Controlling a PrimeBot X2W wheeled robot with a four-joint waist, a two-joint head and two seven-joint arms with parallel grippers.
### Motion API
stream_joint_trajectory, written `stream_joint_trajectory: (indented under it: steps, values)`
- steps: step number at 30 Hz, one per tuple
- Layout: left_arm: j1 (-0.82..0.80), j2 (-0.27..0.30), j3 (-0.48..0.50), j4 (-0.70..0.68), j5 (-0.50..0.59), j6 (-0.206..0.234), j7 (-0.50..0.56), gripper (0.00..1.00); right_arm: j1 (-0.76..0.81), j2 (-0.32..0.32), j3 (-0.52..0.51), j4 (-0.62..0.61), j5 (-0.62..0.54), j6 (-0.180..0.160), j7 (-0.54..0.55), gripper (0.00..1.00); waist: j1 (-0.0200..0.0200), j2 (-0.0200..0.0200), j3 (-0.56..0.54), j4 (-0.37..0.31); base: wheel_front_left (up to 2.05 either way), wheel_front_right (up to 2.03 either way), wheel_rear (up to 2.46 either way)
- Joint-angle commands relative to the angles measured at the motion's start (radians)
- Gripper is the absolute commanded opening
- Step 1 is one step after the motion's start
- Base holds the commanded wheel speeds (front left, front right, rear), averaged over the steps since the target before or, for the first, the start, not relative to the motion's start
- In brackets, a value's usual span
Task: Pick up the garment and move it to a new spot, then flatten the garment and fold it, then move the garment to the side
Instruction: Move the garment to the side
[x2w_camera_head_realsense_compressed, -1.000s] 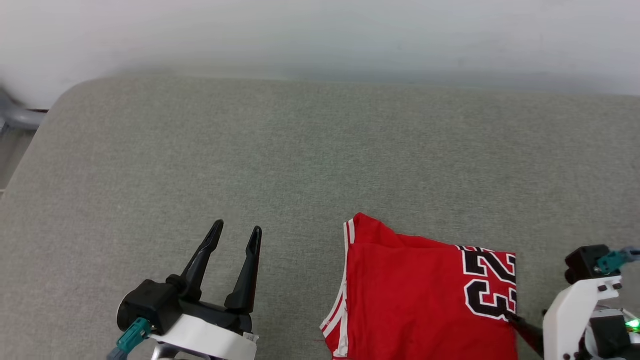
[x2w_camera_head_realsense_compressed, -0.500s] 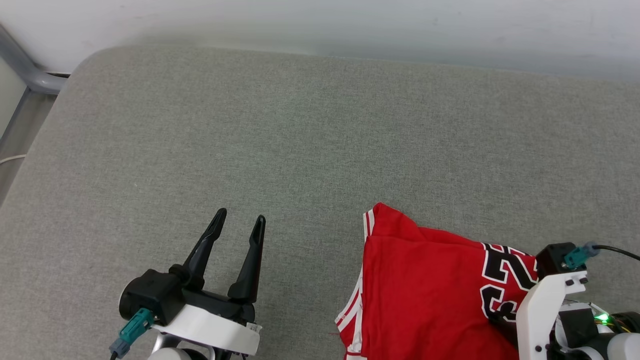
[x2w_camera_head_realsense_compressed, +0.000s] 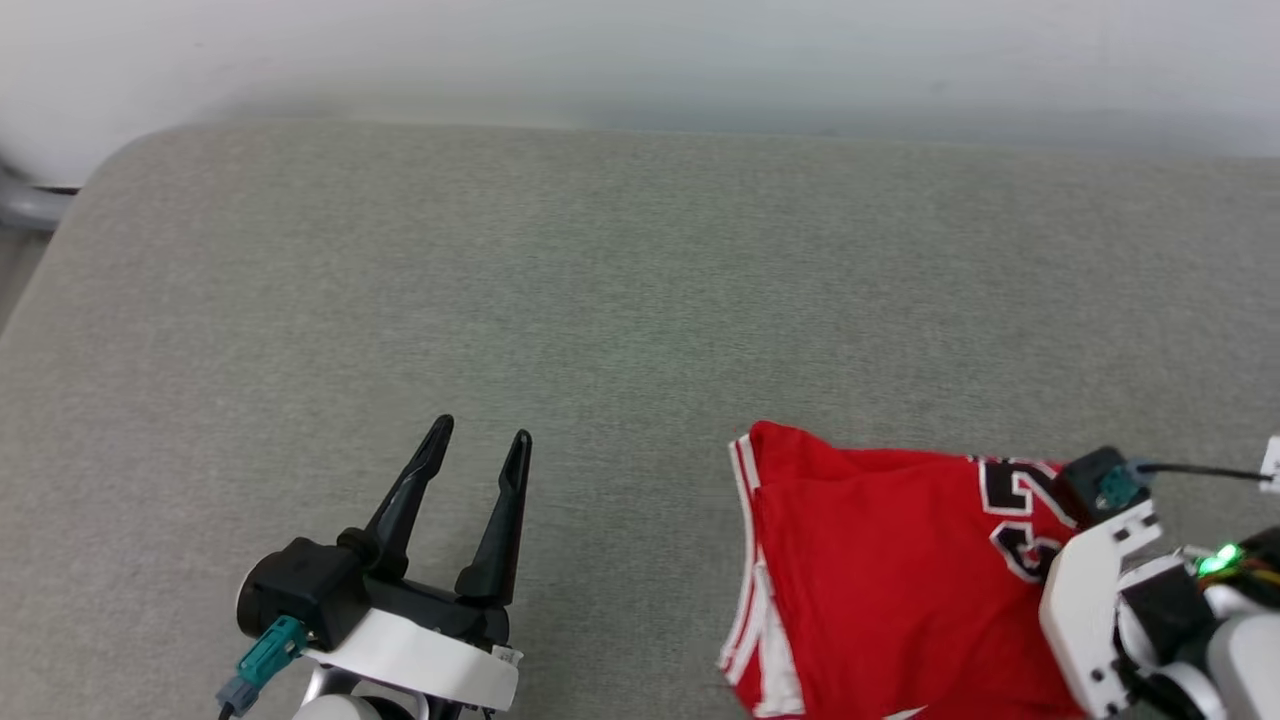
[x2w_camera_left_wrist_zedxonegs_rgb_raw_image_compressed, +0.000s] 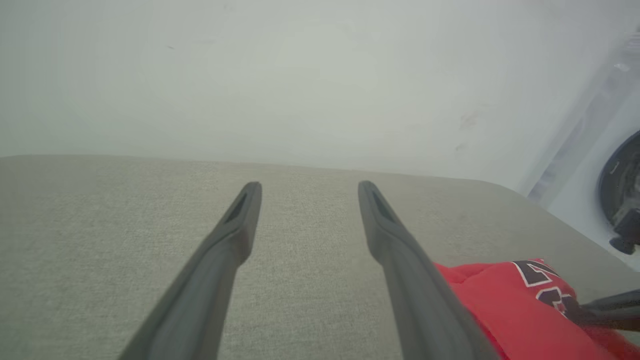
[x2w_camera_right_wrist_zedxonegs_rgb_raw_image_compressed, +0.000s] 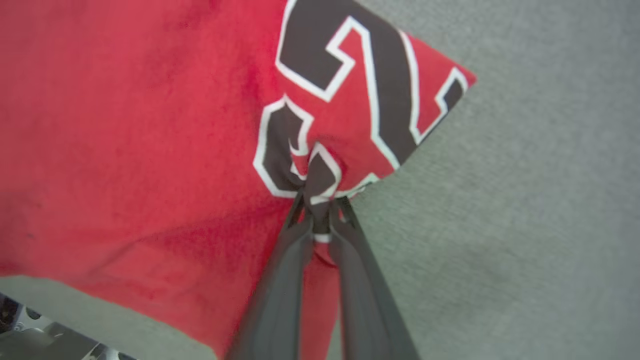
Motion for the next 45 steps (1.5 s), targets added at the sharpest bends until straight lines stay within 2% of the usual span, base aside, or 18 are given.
stream_joint_trajectory:
  steps: [1, 7, 14, 19, 24, 27, 31, 44, 45]
  values:
    - [-0.011, 0.005, -0.002, -0.003, -0.003, -0.002, -0.002, 1.00, -0.028, -0.029, 0.010, -0.007, -0.012, -0.002, -0.008, 0.00, -0.0001, 0.0000, 0.006, -0.026, 0.00, 0.00, 0.00]
    - [-0.047, 0.021, -0.021, -0.026, 0.009, -0.002, -0.002, 1.00, -0.135, -0.218, 0.087, -0.005, -0.061, -0.002, -0.059, 0.00, -0.0001, 0.0000, 0.058, -0.101, 0.00, 0.00, 0.00]
    - [-0.127, 0.059, -0.081, -0.068, 0.023, -0.002, -0.002, 1.00, -0.258, -0.426, 0.153, 0.089, -0.084, -0.002, -0.166, 0.00, -0.0001, 0.0000, 0.167, -0.178, 0.00, 0.00, 0.00]
    - [-0.189, 0.089, -0.115, -0.105, 0.034, -0.001, -0.002, 1.00, -0.359, -0.505, 0.140, 0.200, -0.097, -0.002, -0.270, 0.00, -0.0001, 0.0000, 0.254, -0.220, 0.00, 0.00, 0.00]
    - [-0.246, 0.124, -0.143, -0.144, 0.046, -0.001, -0.002, 1.00, -0.441, -0.545, 0.108, 0.333, -0.111, -0.002, -0.354, 0.00, -0.0001, 0.0000, 0.333, -0.246, 0.00, 0.00, 0.00]
    - [-0.275, 0.144, -0.155, -0.170, 0.053, -0.001, -0.002, 1.00, -0.486, -0.544, 0.069, 0.420, -0.123, -0.002, -0.394, 0.00, -0.0001, 0.0000, 0.375, -0.255, 0.00, 0.00, 0.00]
    - [-0.307, 0.167, -0.166, -0.202, 0.061, -0.001, -0.002, 1.00, -0.533, -0.521, 0.008, 0.528, -0.141, -0.002, -0.426, 0.00, -0.0001, 0.0000, 0.422, -0.259, 0.00, 0.00, 0.00]
    - [-0.329, 0.194, -0.168, -0.241, 0.065, -0.001, -0.002, 1.00, -0.606, -0.417, -0.145, 0.703, -0.233, -0.002, -0.500, 0.00, -0.0001, 0.0000, 0.460, -0.244, 0.00, 0.00, 0.00]
    - [-0.327, 0.192, -0.169, -0.238, 0.064, -0.001, -0.002, 1.00, -0.606, -0.410, -0.157, 0.709, -0.248, -0.002, -0.510, 0.61, -0.0001, 0.0000, 0.455, -0.242, 0.00, 0.00, 0.00]
